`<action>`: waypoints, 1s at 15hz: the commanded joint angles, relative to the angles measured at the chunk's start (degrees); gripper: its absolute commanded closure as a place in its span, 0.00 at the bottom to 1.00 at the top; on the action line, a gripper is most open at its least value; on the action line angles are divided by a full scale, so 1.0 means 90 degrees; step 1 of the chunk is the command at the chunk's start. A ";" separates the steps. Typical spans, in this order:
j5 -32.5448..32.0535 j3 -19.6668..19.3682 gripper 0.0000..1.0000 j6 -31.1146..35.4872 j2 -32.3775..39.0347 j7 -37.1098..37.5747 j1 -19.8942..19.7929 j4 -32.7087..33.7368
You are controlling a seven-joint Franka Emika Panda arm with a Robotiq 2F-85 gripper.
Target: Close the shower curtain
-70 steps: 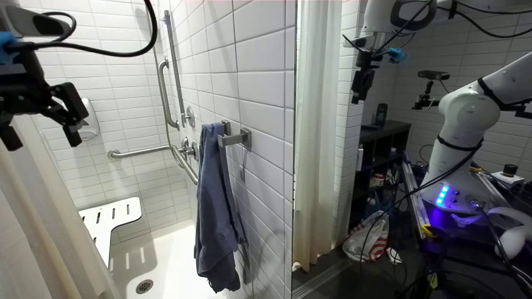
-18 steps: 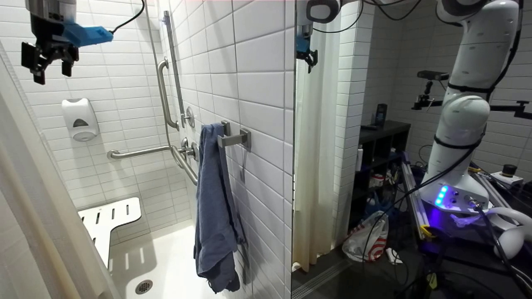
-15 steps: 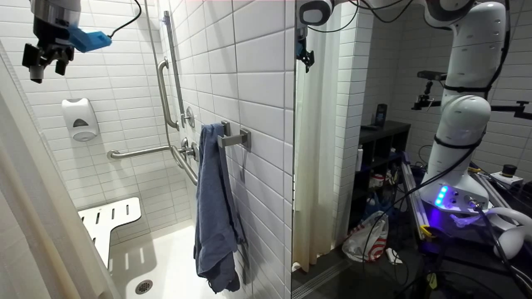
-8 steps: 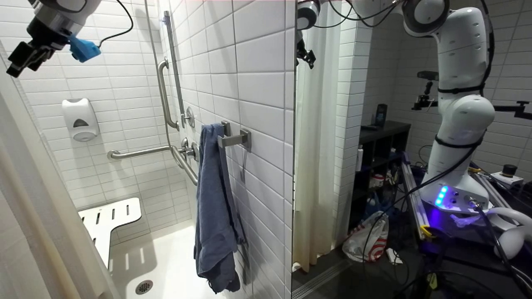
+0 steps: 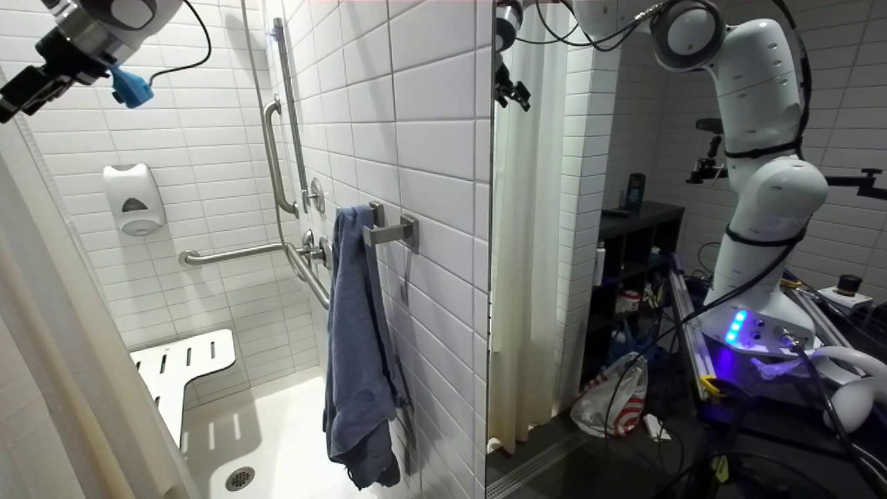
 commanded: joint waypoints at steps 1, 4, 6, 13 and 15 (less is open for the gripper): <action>-0.0043 0.0202 0.00 -0.0089 0.0703 0.0142 0.0043 0.0943; -0.0106 0.0351 0.00 -0.0015 0.1205 0.0281 0.0144 0.1513; -0.0140 0.0463 0.00 0.0027 0.1551 0.0360 0.0222 0.1931; -0.0203 0.0477 0.26 0.0208 0.2408 0.0785 0.0682 0.3011; -0.0261 0.0415 0.39 0.0224 0.2456 0.0869 0.0735 0.3106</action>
